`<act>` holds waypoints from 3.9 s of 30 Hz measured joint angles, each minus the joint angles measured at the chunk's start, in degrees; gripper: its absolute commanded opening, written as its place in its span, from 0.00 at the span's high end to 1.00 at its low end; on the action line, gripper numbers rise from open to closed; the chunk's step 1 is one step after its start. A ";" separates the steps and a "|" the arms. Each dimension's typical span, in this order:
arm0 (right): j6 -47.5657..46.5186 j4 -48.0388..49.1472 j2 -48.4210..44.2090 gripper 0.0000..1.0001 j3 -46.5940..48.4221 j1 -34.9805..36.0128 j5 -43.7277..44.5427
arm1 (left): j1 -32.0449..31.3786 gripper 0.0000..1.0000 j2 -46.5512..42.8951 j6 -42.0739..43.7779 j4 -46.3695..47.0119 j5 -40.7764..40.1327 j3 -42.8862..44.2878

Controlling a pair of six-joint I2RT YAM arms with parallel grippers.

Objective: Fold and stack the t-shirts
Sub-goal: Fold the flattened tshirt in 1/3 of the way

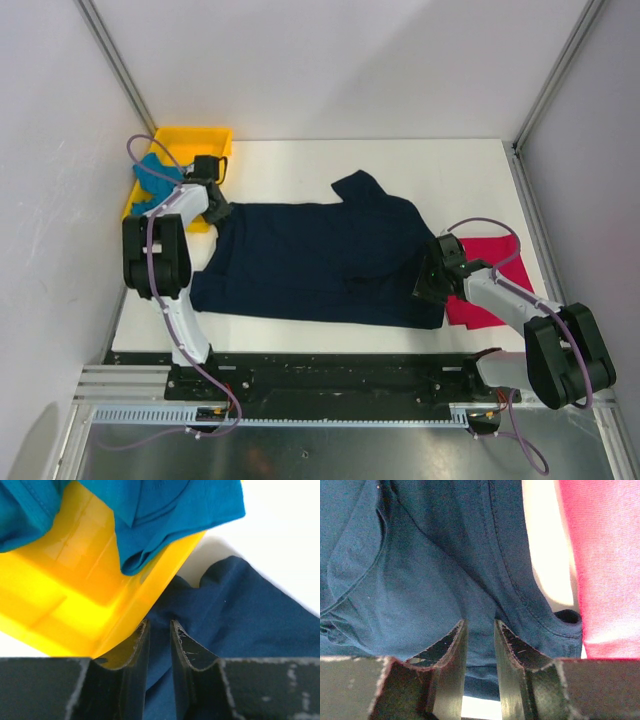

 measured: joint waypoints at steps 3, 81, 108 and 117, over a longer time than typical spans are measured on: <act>0.02 0.02 0.00 0.68 0.00 0.00 -0.02 | 0.96 0.64 0.00 0.63 0.39 0.02 0.09; 8.79 -4.20 -9.33 0.70 -5.92 -15.08 1.73 | -3.37 0.54 -30.40 -18.03 -1.81 7.87 -27.78; 6.97 -6.91 -8.50 0.69 -3.96 -7.02 4.63 | 2.95 0.40 -14.71 -10.78 -2.54 5.38 -19.45; 4.57 -9.46 -11.85 0.68 -0.15 -3.32 5.27 | 2.95 0.43 -30.82 -8.55 -4.07 6.49 -22.99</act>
